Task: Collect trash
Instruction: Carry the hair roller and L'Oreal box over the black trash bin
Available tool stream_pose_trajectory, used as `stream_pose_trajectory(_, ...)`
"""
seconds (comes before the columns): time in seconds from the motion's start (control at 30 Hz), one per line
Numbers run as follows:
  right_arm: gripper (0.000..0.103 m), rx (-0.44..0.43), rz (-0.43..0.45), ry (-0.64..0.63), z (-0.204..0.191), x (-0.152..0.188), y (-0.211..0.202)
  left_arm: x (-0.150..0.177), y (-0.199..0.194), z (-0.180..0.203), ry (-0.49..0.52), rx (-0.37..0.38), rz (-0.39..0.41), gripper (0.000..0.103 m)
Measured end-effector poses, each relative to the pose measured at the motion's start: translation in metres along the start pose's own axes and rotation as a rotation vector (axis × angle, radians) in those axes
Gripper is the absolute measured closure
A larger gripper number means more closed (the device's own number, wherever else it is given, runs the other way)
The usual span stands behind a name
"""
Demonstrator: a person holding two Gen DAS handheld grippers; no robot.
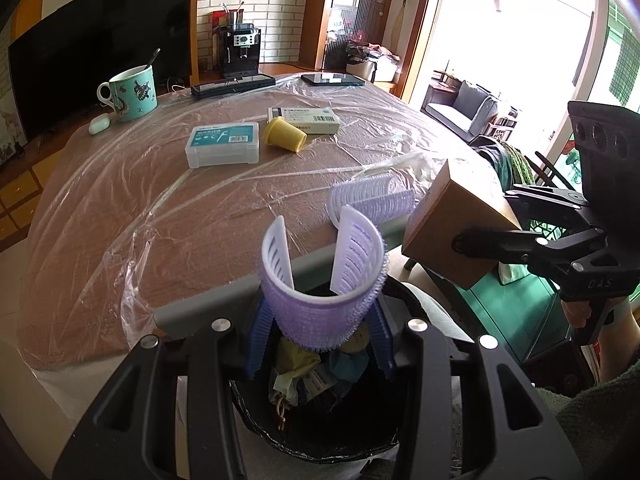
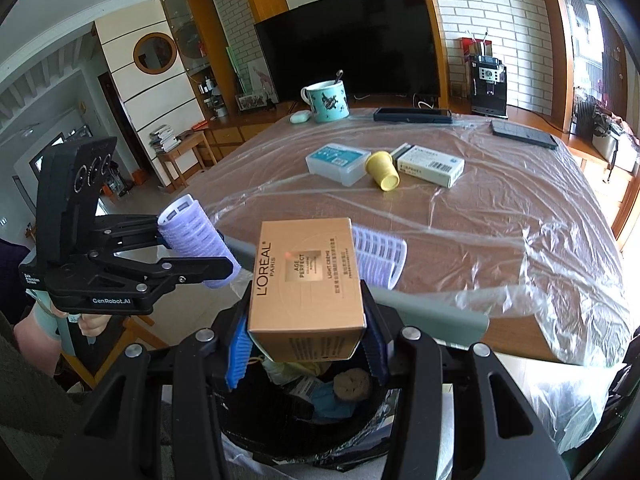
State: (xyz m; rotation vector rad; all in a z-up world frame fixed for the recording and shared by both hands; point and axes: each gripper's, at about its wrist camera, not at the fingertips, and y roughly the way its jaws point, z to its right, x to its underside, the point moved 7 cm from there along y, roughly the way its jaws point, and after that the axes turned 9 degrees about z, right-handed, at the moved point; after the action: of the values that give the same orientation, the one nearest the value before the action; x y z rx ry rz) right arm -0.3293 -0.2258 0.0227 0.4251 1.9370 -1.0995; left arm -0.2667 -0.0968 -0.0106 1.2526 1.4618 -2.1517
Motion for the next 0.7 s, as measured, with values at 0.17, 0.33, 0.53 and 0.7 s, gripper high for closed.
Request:
stream_pose_trajectory(0.17, 0.057, 0.003, -0.023, -0.004, -0.002, 0.011, -0.001, 0.009, 0.001, 0.005, 0.007, 0.001, -0.021, 0.059)
stream_pose_trajectory(0.33, 0.056, 0.004, -0.048, -0.004, -0.003, 0.021, 0.001, 0.021, 0.005, 0.007, 0.009, -0.001, -0.048, 0.059)
stream_pose_trajectory(0.53, 0.056, 0.003, -0.070, -0.010, -0.007, 0.031, 0.004, 0.033, 0.009, 0.008, 0.002, -0.001, -0.079, 0.059)
stream_pose_trajectory(0.7, 0.056, 0.001, -0.090, -0.008, -0.007, 0.037, 0.008, 0.042, 0.012, 0.010, -0.004, -0.002, -0.095, 0.059)
